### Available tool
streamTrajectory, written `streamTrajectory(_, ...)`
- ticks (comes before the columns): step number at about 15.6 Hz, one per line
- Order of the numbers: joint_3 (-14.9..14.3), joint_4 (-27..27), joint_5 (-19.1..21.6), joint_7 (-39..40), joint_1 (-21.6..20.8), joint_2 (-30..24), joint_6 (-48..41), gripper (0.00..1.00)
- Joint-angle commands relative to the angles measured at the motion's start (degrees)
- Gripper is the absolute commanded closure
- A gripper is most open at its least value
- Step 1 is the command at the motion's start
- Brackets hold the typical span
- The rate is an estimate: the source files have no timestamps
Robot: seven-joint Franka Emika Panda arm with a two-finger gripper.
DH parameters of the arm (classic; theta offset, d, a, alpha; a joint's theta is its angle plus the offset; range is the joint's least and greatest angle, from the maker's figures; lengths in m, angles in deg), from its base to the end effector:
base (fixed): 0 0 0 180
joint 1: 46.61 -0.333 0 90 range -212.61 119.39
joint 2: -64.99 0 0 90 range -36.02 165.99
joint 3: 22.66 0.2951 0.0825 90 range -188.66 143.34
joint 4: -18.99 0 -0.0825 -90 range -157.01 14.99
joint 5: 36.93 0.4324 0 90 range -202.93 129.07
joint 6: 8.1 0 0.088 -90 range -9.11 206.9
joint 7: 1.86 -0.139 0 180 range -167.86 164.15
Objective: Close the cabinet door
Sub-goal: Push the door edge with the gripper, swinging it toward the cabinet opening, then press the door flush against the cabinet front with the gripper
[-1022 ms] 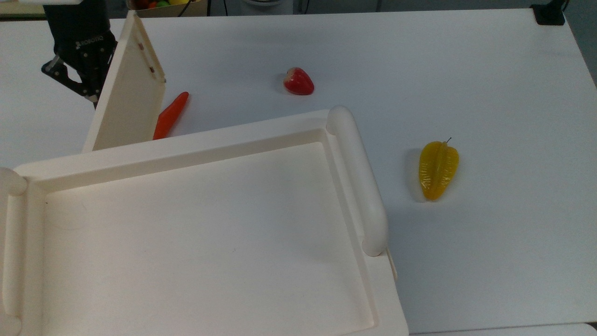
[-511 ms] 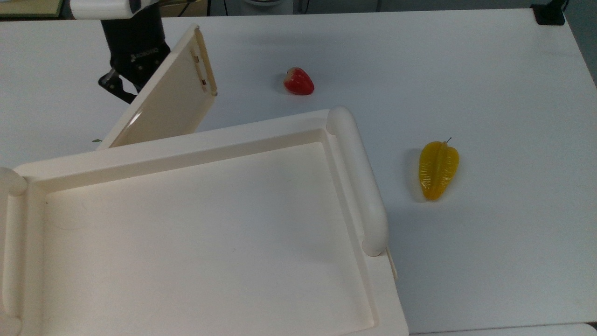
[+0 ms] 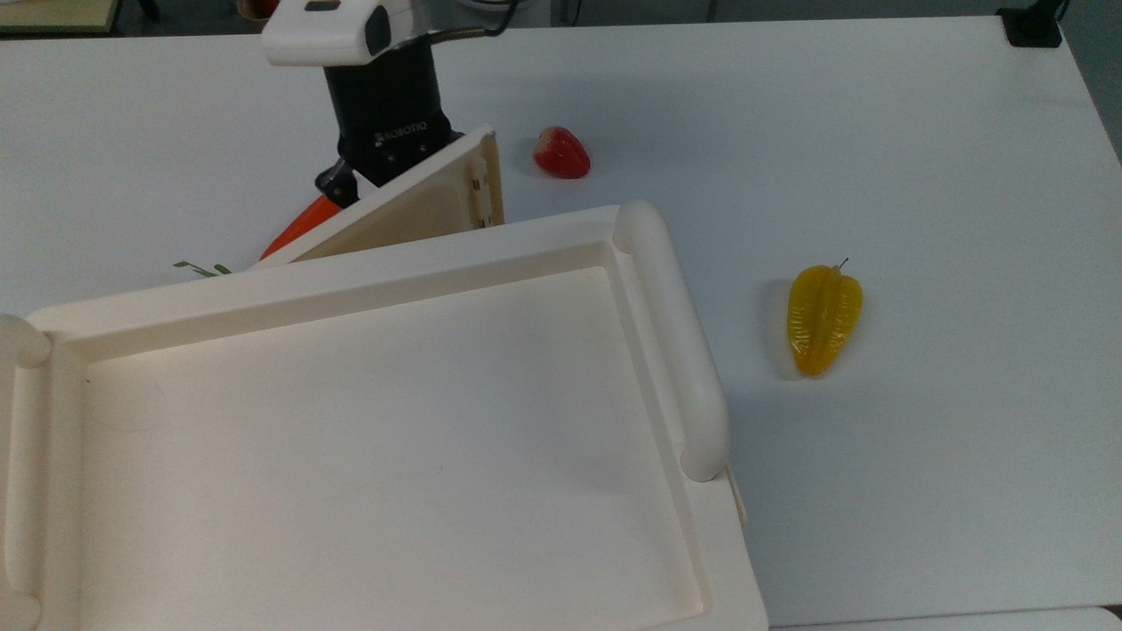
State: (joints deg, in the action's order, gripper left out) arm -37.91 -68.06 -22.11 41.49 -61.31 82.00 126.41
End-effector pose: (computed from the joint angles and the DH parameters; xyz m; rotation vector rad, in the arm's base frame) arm 0.7497 0.0235 0.4982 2.8104 0.9458 0.8535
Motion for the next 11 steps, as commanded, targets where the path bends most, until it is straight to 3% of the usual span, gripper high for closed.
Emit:
streamTrajectory(1, 2.33, 1.01, 0.13, -7.74, -0.33, 2.14, 6.45, 1.00)
streamTrajectory(7, 5.14, 1.63, 0.48, -16.27, -0.33, 3.81, 14.72, 1.00)
streamTrajectory(11, 5.41, 1.71, 0.65, -16.98, -0.42, 4.34, 16.82, 1.00)
